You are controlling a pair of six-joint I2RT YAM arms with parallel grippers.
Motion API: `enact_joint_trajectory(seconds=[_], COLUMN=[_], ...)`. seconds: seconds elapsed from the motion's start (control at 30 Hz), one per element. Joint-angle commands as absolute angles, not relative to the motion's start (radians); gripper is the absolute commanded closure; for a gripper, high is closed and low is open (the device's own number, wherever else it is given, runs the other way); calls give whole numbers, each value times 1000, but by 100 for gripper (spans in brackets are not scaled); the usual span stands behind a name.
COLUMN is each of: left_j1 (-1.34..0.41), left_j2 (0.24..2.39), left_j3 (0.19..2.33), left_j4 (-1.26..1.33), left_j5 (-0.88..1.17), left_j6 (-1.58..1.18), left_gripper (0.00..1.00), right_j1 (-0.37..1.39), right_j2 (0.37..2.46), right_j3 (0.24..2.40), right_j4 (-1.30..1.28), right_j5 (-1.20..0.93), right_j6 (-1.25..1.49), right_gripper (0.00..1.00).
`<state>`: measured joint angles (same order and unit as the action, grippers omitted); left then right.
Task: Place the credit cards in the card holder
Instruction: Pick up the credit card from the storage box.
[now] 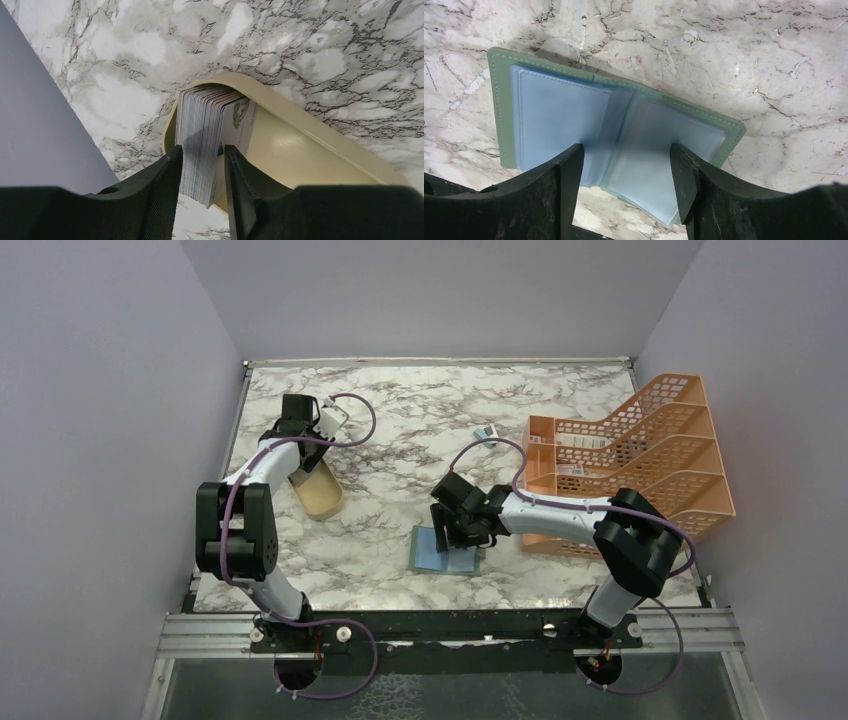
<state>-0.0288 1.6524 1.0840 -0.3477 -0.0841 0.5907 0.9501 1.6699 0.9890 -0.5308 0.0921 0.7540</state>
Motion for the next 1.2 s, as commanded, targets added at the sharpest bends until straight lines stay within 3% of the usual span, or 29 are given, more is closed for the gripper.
enact_joint_trajectory(seconds=[0.0,1.17], left_j1=[-42,-81], left_j2=[1647,1635], left_j3=[1074,1095], left_j4=[-329,-357], left_j5=[-120,-161], left_j6=[613,631], left_gripper=[63,85], right_j1=[958,959], right_j2=[1654,1622], right_j3=[964,939], right_j4=[-548,-537], right_j5=[83,80], right_j6=[745,755], right_gripper=[35,35])
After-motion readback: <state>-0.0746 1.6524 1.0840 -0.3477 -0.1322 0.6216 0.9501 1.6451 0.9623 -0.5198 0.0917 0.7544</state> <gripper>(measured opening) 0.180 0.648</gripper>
